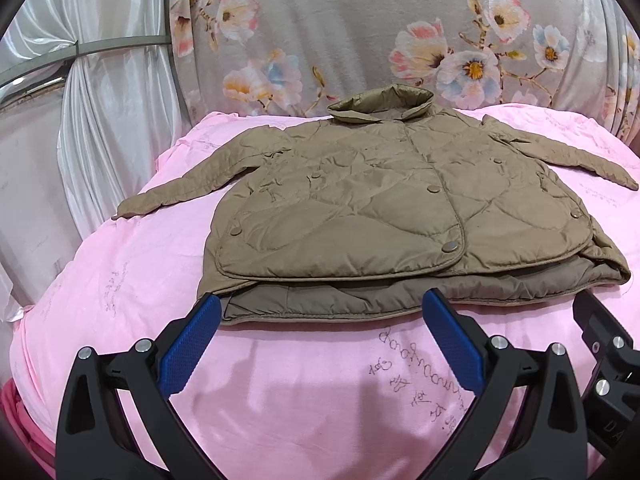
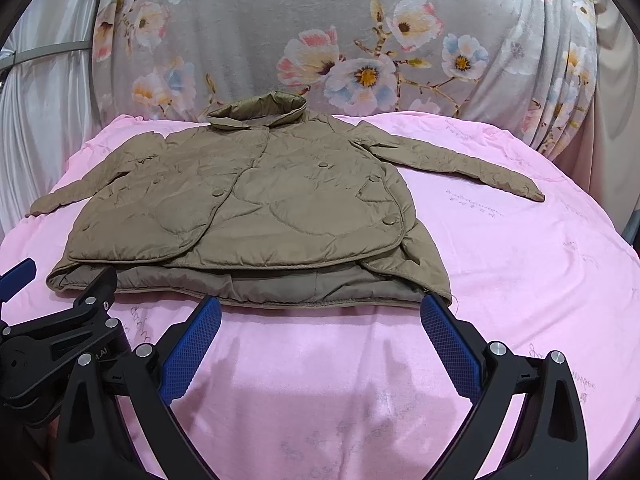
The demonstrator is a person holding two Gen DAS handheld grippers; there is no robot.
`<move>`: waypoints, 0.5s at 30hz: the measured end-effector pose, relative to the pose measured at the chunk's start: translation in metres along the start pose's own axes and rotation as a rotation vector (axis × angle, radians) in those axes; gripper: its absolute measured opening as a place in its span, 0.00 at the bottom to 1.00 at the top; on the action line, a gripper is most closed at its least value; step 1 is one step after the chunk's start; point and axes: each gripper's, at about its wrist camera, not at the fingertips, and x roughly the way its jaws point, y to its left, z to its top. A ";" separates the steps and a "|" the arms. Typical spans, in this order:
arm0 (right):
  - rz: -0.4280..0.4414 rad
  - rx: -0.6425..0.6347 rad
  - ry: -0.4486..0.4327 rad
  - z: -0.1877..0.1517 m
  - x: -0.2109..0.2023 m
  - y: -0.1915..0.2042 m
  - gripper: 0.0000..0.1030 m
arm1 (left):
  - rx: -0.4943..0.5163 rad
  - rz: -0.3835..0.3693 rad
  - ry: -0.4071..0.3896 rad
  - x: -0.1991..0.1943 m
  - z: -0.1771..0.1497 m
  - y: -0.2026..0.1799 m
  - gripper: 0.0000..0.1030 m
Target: Fold large clothes
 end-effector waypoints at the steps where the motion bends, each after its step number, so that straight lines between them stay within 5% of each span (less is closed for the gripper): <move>1: 0.001 0.002 -0.002 0.000 0.000 0.000 0.95 | -0.003 0.000 0.000 0.000 0.000 0.000 0.95; 15: 0.001 0.005 0.012 -0.001 0.003 0.000 0.95 | -0.012 -0.005 -0.001 0.001 0.000 0.002 0.95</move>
